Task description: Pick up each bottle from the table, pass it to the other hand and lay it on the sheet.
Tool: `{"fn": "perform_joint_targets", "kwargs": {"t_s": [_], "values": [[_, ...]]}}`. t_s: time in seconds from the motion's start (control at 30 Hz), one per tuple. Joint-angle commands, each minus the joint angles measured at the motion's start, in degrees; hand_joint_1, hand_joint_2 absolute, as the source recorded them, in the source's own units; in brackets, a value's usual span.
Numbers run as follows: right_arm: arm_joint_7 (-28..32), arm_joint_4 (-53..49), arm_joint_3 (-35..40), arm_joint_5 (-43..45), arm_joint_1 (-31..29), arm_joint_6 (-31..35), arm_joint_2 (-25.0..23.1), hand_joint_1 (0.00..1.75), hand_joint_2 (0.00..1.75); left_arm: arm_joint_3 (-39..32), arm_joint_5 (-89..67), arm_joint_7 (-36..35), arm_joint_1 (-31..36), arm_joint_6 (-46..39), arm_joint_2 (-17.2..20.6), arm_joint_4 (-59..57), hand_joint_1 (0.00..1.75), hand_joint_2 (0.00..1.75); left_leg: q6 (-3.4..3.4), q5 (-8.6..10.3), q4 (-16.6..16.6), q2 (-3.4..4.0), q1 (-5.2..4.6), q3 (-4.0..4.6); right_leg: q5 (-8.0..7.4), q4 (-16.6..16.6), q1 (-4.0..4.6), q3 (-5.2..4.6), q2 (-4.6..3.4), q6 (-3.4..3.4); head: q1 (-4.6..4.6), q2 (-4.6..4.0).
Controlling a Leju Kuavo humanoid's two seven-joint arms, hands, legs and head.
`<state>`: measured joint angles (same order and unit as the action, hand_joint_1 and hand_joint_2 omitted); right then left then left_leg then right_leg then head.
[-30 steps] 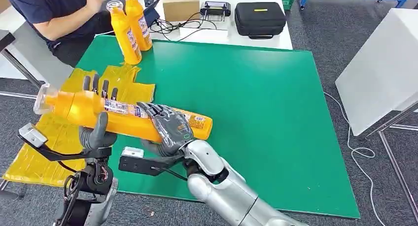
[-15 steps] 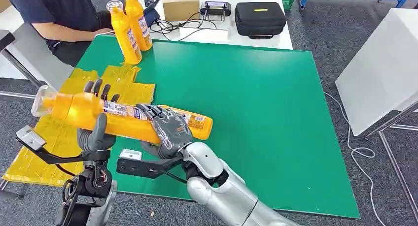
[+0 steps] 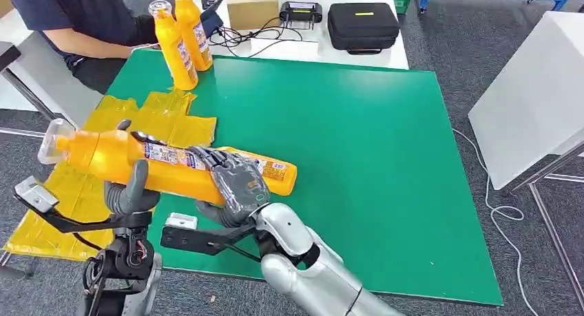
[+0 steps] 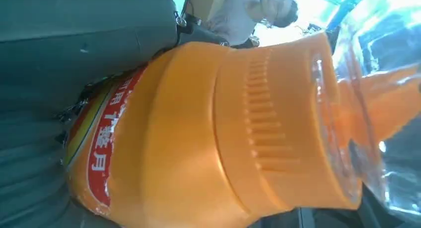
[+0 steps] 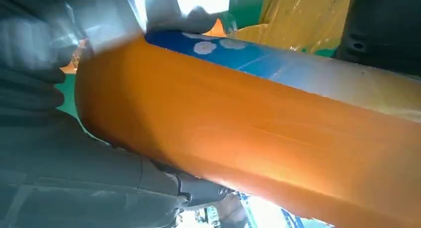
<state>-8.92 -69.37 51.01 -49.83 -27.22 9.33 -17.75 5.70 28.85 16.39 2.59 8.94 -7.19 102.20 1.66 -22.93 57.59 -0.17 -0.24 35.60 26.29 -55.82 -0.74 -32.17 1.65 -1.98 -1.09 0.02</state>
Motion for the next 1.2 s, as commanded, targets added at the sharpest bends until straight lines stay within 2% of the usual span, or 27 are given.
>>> {"fn": "perform_joint_targets", "kwargs": {"t_s": [0.03, 0.07, 0.1, 0.13, 0.17, 0.33, 0.4, 0.47, 0.63, 0.67, 0.73, 0.77, 0.8, 0.83, 0.87, 1.07, 1.2], "values": [[0.6, -2.0, -2.6, -2.4, 0.6, -1.5, 2.9, 1.75, 1.75, -4.5, -6.3, -2.2, -1.3, 0.5, -3.5, 2.7, 1.75, 1.75, -0.10, -0.09, 0.0, -0.04, 0.08, -0.24, 0.08, 0.1, 0.07, 0.31, -0.05, 0.07, 0.00, 0.02], [0.5, -2.9, -3.4, -2.5, 0.7, -1.4, 3.3, 1.75, 1.75, -5.0, -6.9, -2.3, -1.7, 0.4, -3.5, 2.8, 1.75, 1.75, -0.11, -0.11, 0.0, -0.07, 0.09, -0.29, 0.11, 0.1, 0.07, 0.38, -0.05, 0.08, 0.02, 0.00], [0.8, -4.7, -5.0, -3.0, 1.1, -1.3, 3.9, 1.27, 1.75, -6.3, -8.1, -2.4, -2.3, 0.2, -3.7, 2.7, 1.75, 1.75, -0.07, -0.05, 0.0, -0.04, 0.06, -0.17, 0.05, 0.1, 0.05, 0.22, -0.04, 0.05, 0.00, 0.02], [1.0, -5.9, -6.2, -3.0, 1.2, -2.3, 4.5, 0.00, 1.75, -7.4, -9.1, -2.4, -2.5, 0.1, -3.9, 2.5, 1.75, 1.75, -0.10, -0.10, 0.0, -0.05, 0.08, -0.29, 0.09, 0.1, 0.07, 0.38, -0.06, 0.08, 0.02, 0.00], [0.2, -6.9, -7.5, -3.4, 1.5, -3.1, 4.9, 0.00, 0.00, -8.5, -9.1, -2.4, -3.0, 0.2, -4.0, 2.4, 1.75, 1.75, -0.06, -0.05, 0.0, -0.01, 0.06, -0.17, 0.03, 0.1, 0.05, 0.21, -0.06, 0.05, 0.00, 0.00], [0.8, -9.7, -10.1, -3.4, 3.1, -3.7, 5.4, 0.00, 0.00, -10.1, -11.2, -2.0, -3.9, -0.6, -3.6, 1.7, 1.75, 1.75, -0.08, -0.07, 0.0, 0.01, 0.04, -0.21, 0.05, 0.1, 0.03, 0.26, -0.10, 0.06, 0.02, 0.00], [1.7, -13.4, -12.9, -3.6, 5.3, -3.5, 6.5, 0.00, 0.00, -11.5, -12.8, 0.5, -5.7, -2.9, -1.1, -0.2, 1.75, 1.75, -0.06, -0.03, -0.1, -0.02, 0.02, -0.15, 0.02, 0.1, 0.02, 0.17, -0.06, 0.05, 0.00, 0.00], [2.7, -16.5, -15.1, -3.9, 8.1, -3.5, 8.1, 0.00, 0.00, -13.3, -14.6, 3.8, -6.9, -5.2, 1.1, -2.7, 1.75, 1.75, -0.13, -0.09, -0.1, -0.11, 0.06, -0.40, 0.11, 0.2, 0.04, 0.49, -0.01, 0.10, 0.04, 0.00], [4.2, -19.4, -17.4, -4.8, 13.1, -2.5, 10.1, 0.00, 0.00, -17.6, -20.8, 6.3, -4.4, -12.1, 3.4, -10.0, 1.75, 1.75, -0.15, -0.09, -0.2, -0.20, 0.06, -0.52, 0.13, 0.3, 0.05, 0.62, 0.06, 0.11, 0.00, 0.00], [4.4, -19.9, -17.6, -4.9, 14.1, -2.1, 10.3, 0.00, 0.00, -18.0, -24.3, 7.1, -3.6, -14.6, 3.8, -11.6, 1.75, 1.75, -0.09, -0.02, -0.2, -0.19, 0.04, -0.31, 0.07, 0.2, 0.03, 0.38, 0.11, 0.07, 0.00, 0.02], [4.6, -21.1, -17.6, -5.8, 16.1, -1.3, 11.4, 0.00, 0.00, -18.2, -37.9, 9.7, -1.7, -24.2, 4.9, -14.9, 1.75, 1.75, -0.16, -0.06, -0.2, -0.25, 0.09, -0.49, 0.13, 0.3, 0.07, 0.60, 0.12, 0.13, 0.00, 0.02], [4.6, -21.6, -17.6, -5.7, 16.9, -1.0, 11.8, 0.00, 0.00, -18.0, -45.4, 9.5, -0.8, -29.0, 5.6, -16.6, 1.75, 1.75, -0.12, -0.03, -0.2, -0.17, 0.05, -0.30, 0.07, 0.2, 0.04, 0.37, 0.08, 0.08, 0.00, 0.00], [4.7, -22.3, -17.4, -5.7, 17.9, -0.8, 12.6, 0.00, 0.00, -17.4, -52.1, 8.9, 0.5, -32.8, 6.4, -19.0, 1.75, 1.75, -0.22, -0.12, -0.2, -0.18, 0.12, -0.59, 0.14, 0.3, 0.10, 0.70, 0.01, 0.16, 0.00, 0.00], [4.8, -22.6, -17.3, -5.7, 18.3, -0.4, 12.9, 0.00, 0.00, -17.1, -57.3, 8.7, 1.5, -35.9, 7.3, -21.2, 1.75, 1.75, -0.10, -0.01, -0.2, -0.26, 0.02, -0.23, 0.07, 0.2, 0.02, 0.29, 0.17, 0.06, 0.02, 0.00], [4.9, -22.9, -17.2, -5.5, 18.6, -0.2, 13.2, 0.00, 0.00, -16.4, -62.2, 8.1, 2.9, -38.9, 8.1, -24.0, 1.75, 1.75, -0.15, -0.01, -0.2, -0.37, 0.06, -0.36, 0.11, 0.2, 0.04, 0.44, 0.24, 0.10, 0.00, 0.00], [4.8, -22.4, -16.3, -4.8, 18.2, 0.1, 13.4, 0.00, 0.00, -13.7, -77.8, 7.5, 7.6, -48.9, 9.6, -33.5, 1.75, 1.75, -0.13, -0.03, -0.1, -0.20, 0.03, -0.27, 0.07, 0.2, 0.02, 0.31, 0.15, 0.09, 0.02, 0.02], [4.8, -21.3, -15.9, -3.6, 16.8, -0.5, 12.8, 0.00, 0.00, -16.7, -90.3, 8.5, 9.0, -48.9, 6.9, -37.0, 1.75, 1.75, -0.09, -0.02, -0.1, -0.19, 0.02, -0.22, 0.07, 0.1, 0.01, 0.24, 0.16, 0.06, 0.02, 0.00]]}}
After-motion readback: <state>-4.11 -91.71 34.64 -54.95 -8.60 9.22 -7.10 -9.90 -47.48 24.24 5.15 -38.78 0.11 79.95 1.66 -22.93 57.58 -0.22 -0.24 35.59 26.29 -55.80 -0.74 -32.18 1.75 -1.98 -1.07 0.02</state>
